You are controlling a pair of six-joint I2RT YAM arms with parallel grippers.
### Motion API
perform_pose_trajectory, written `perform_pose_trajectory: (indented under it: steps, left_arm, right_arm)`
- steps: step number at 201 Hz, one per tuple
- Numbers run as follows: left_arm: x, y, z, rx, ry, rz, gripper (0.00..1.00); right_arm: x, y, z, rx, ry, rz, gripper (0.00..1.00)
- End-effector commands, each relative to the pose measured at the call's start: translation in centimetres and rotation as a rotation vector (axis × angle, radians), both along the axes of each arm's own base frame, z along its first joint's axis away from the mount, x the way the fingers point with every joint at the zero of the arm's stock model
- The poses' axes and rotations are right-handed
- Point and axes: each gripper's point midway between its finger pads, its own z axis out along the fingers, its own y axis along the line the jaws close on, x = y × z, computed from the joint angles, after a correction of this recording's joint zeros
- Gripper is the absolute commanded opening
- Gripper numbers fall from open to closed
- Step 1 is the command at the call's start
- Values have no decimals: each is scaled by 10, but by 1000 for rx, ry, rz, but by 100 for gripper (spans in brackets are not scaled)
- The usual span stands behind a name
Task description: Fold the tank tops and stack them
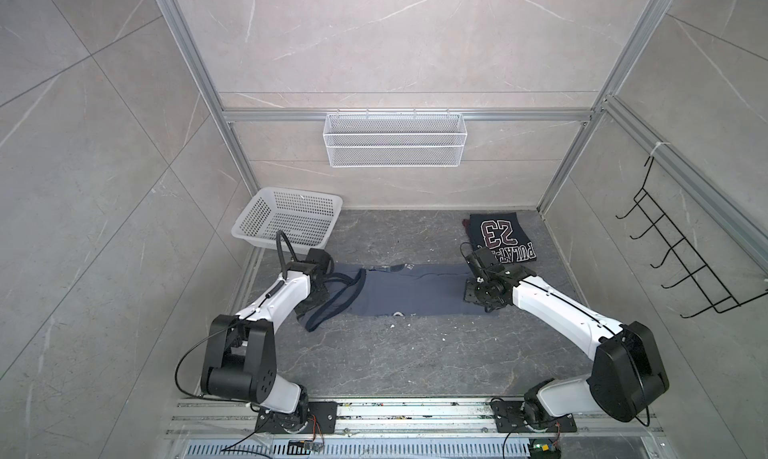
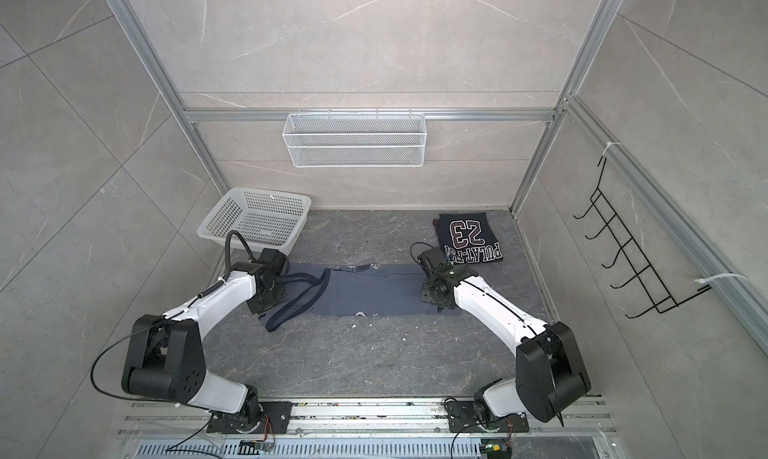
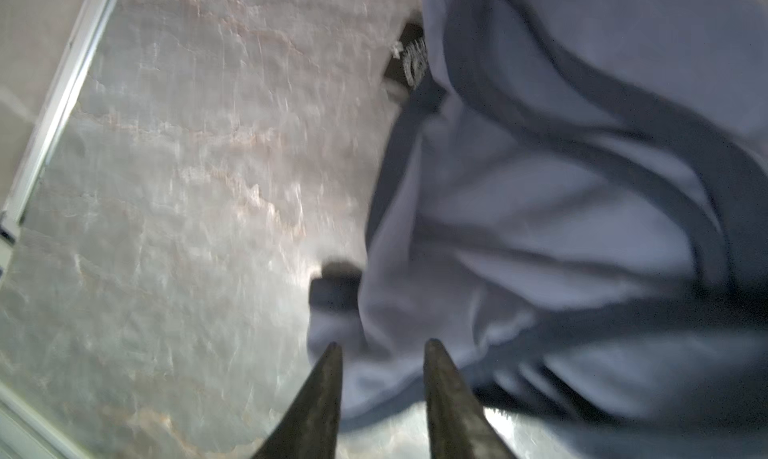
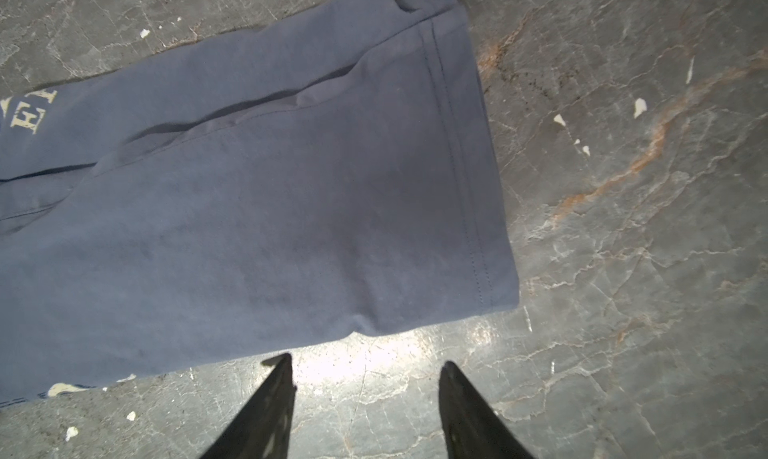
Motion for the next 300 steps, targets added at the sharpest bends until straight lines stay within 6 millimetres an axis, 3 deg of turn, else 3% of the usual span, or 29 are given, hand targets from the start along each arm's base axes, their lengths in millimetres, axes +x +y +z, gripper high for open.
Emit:
perform_pose_trajectory:
  steps: [1,20,62,82,148,191,223,257,300]
  left_arm:
    - [-47,12,10,105,69,13,50]
    - [-60,16,-5,130,136,36,57]
    - [-47,6,-38,139,224,14,61]
    - [-42,4,-44,148,246,8,58]
    - [-18,26,-16,246,199,18,19]
    - [4,28,-5,213,164,5,6]
    - [37,41,5,143,117,30,5]
    - [68,54,-7,56,129,80,6]
    - [69,73,-38,7,197,163,13]
  right_arm:
    - [-5,-3,2,-3,4,-14,57]
    - [-3,1,1,12,5,-8,57]
    - [1,4,7,25,-8,-1,57]
    - [0,1,9,15,-14,0,58]
    - [-5,-3,1,0,2,-2,58]
    - [-5,-5,1,-11,1,-8,57]
    - [0,-4,-3,-28,2,1,57]
    - [12,-12,-24,-58,51,-13,58]
    - [27,-25,-44,-106,84,-38,57]
